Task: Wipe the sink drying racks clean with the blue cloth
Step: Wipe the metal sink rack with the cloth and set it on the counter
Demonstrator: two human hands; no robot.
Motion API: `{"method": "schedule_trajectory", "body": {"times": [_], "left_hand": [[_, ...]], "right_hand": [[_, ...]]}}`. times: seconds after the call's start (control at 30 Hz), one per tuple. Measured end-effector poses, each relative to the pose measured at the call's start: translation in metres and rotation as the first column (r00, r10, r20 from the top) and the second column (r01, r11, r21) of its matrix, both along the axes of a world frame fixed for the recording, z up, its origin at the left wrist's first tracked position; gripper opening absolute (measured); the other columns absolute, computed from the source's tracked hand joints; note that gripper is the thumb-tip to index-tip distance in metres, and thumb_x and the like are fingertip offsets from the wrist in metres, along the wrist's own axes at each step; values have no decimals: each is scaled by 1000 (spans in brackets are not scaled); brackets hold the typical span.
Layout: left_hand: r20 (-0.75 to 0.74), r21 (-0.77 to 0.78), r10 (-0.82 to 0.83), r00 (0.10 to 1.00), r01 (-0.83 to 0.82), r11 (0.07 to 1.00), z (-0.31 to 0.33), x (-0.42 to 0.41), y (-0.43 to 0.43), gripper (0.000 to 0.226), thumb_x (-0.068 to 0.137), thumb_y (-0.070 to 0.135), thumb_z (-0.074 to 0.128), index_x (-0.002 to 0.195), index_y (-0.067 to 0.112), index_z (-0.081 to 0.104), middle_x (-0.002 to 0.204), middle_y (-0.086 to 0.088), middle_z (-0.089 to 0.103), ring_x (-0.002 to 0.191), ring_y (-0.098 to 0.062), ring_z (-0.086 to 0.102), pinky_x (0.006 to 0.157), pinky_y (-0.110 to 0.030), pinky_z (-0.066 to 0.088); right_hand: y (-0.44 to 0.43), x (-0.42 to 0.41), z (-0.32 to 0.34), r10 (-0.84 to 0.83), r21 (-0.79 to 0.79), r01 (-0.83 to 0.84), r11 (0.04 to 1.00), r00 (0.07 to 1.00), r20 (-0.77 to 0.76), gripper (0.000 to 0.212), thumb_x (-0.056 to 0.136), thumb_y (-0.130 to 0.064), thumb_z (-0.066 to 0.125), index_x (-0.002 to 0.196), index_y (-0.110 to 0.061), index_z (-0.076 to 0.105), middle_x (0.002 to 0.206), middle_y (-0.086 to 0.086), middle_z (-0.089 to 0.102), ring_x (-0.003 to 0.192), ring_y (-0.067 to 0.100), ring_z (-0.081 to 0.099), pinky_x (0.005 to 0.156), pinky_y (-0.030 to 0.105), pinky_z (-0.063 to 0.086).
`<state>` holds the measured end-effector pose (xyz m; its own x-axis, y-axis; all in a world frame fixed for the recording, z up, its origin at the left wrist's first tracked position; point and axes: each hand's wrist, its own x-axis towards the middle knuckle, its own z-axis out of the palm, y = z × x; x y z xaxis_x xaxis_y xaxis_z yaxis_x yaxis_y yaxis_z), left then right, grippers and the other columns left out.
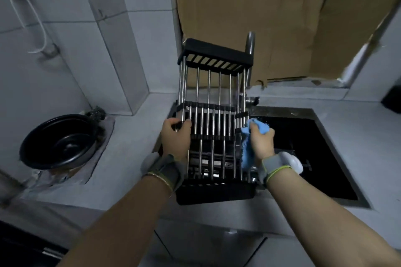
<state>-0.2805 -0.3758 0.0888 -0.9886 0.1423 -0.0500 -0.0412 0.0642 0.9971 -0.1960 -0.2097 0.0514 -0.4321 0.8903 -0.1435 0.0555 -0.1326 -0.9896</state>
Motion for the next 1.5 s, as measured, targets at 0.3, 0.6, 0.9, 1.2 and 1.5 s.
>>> {"method": "schedule_trajectory", "body": {"times": [0.3, 0.6, 0.9, 1.2, 1.5], "left_hand": [[-104, -109, -15, 994, 3, 994, -6, 11, -17, 30, 89, 26, 59, 65, 15, 43, 61, -5, 46, 62, -24, 45, 61, -32, 37], [163, 156, -438, 884, 415, 896, 11, 15, -10, 64, 66, 46, 73, 115, 12, 49, 107, -5, 56, 91, -24, 60, 64, -34, 53], [77, 327, -458, 886, 411, 851, -42, 57, 39, 15, 78, -3, 49, 82, 11, 50, 68, -6, 50, 57, -20, 54, 50, -23, 36], [-60, 479, -577, 815, 531, 699, -67, 118, 27, 63, 41, 18, 62, 102, 4, 56, 78, -15, 50, 61, -22, 51, 48, -20, 42], [75, 528, -562, 824, 445, 723, -90, 163, -16, 37, 83, 6, 43, 47, 11, 50, 46, -4, 47, 32, -15, 41, 35, -14, 32]], "right_hand": [[-1, 15, 10, 82, 89, -86, 992, 995, 50, 45, 77, -14, 67, 119, -19, 53, 90, 1, 57, 82, 18, 53, 81, 34, 43], [-4, 67, 1, 122, 210, -138, 968, 989, 89, 33, 82, 0, 59, 113, -10, 53, 80, -1, 54, 73, 15, 52, 68, 20, 44], [10, 88, 27, 39, 769, -81, 634, 997, 73, 46, 76, -19, 54, 116, -7, 36, 115, 19, 47, 101, 29, 51, 88, 42, 44], [-59, 110, -32, 6, 934, -350, 72, 937, 350, 57, 64, -1, 70, 119, 3, 57, 132, 24, 48, 120, 42, 45, 102, 46, 37], [-123, 202, -87, 27, 741, -621, -254, 762, 647, 30, 72, 3, 49, 93, -1, 70, 102, 14, 67, 90, 30, 63, 82, 35, 49]]}}
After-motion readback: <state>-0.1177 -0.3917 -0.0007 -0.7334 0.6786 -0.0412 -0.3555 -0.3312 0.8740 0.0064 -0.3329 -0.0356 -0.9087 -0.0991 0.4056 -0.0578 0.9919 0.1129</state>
